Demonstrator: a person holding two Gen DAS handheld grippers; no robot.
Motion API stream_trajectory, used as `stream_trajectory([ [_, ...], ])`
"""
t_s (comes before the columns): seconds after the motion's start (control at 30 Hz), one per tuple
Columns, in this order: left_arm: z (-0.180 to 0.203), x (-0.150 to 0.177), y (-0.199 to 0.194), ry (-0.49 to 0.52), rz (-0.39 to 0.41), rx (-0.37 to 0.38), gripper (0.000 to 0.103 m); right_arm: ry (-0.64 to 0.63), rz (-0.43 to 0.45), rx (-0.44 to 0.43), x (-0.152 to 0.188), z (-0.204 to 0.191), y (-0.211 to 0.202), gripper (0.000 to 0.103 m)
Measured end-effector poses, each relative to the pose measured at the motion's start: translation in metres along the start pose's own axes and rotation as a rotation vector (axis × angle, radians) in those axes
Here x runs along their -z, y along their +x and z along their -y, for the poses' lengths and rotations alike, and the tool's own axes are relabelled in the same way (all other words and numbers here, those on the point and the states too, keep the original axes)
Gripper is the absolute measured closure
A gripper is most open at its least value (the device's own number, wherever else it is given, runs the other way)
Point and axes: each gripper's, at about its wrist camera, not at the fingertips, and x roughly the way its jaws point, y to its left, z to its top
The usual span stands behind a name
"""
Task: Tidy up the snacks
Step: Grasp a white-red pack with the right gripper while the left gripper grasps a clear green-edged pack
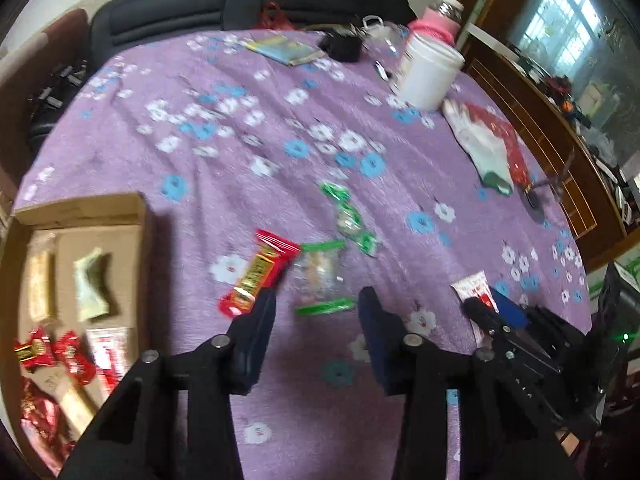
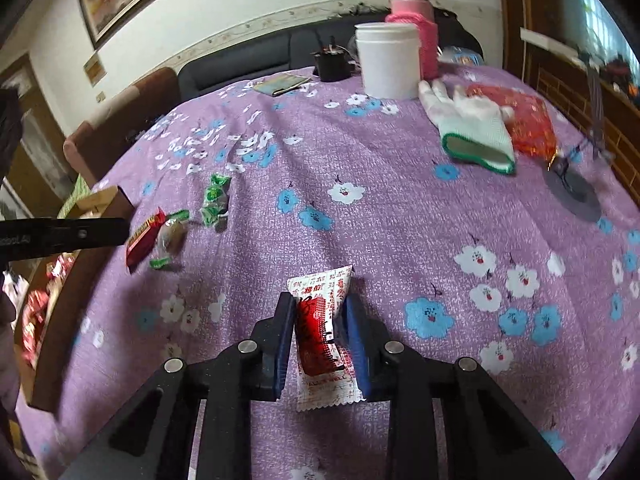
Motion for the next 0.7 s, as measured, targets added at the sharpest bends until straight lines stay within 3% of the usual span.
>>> stream_trajectory([
  [0.37, 0.030, -0.007, 0.050, 0.128, -0.017, -0.175, 0.062, -0.013, -0.004, -0.007, 0.002, -0.006, 0.000, 0.074],
  [0.5, 0.023, -0.006, 0.053, 0.092, -0.015, -0.155, 0.062, -0.020, 0.001, -0.002, 0.003, -0.006, 0.001, 0.074],
  [0.57, 0.020, -0.005, 0.051, 0.076, -0.007, -0.144, 0.074, -0.015, 0.003, -0.001, 0.003, -0.006, 0.000, 0.075],
  [0.7, 0.014, 0.002, 0.042, 0.026, -0.002, -0.100, 0.074, 0.012, 0.004, -0.034, 0.004, -0.003, -0.002, 0.078],
])
